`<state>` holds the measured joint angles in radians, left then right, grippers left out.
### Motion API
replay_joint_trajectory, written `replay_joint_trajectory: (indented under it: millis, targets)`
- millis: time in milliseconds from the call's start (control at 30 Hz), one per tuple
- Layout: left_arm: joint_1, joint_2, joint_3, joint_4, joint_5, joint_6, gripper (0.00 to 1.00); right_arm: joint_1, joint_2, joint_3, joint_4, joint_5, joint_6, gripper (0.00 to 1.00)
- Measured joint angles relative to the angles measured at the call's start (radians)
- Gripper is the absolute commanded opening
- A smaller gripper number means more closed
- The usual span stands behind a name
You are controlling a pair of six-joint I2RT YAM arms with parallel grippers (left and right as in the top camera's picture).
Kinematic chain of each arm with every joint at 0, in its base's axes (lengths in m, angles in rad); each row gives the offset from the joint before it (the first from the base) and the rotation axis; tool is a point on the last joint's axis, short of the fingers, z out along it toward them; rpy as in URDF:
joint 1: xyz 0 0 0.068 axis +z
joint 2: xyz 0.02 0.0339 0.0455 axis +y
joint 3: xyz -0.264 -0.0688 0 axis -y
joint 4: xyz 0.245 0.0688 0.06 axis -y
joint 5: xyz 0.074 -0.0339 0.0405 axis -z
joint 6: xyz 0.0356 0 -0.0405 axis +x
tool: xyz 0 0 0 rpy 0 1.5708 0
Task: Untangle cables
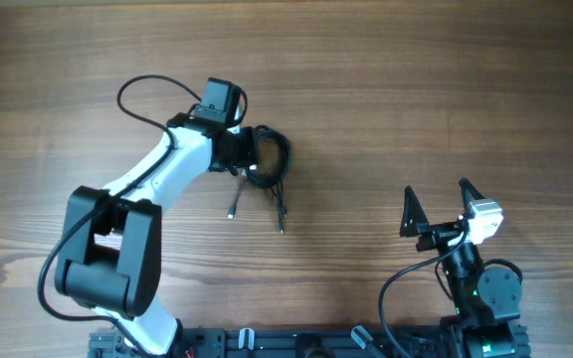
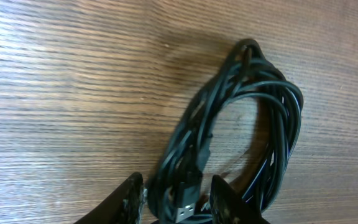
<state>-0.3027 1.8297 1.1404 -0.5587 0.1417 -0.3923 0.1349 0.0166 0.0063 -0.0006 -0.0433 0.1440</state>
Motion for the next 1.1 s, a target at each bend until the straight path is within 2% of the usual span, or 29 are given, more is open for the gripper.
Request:
replay_joint_trajectory:
  millis: [133, 233, 333, 367, 733, 900, 1100]
  targets:
    - [-0.021, 0.034, -0.001, 0.006, -0.014, -0.003, 0.30, 0.000, 0.000, 0.000, 0.000, 0.000, 0.000, 1.00]
    - [-0.030, 0.063, -0.003, 0.009, -0.019, -0.006, 0.22, 0.000, 0.000, 0.000, 0.000, 0.000, 0.000, 1.00]
    - [-0.031, 0.067, -0.004, 0.015, -0.022, -0.010, 0.06, 0.000, 0.000, 0.000, 0.000, 0.000, 0.000, 1.00]
    - [-0.031, 0.067, -0.003, 0.018, -0.021, -0.011, 0.04, 0.000, 0.000, 0.000, 0.000, 0.000, 0.000, 1.00]
    - [-0.031, 0.064, -0.003, 0.021, -0.022, 0.021, 0.04, 0.000, 0.000, 0.020, 0.070, -0.036, -0.064, 1.00]
    - [-0.031, 0.029, 0.007, 0.017, -0.020, 0.146, 0.04, 0.000, 0.043, 0.141, 0.076, -0.050, -0.123, 1.00]
    - [-0.031, -0.094, 0.059, 0.015, 0.053, 0.319, 0.04, 0.000, 0.213, 0.416, 0.069, -0.061, -0.178, 1.00]
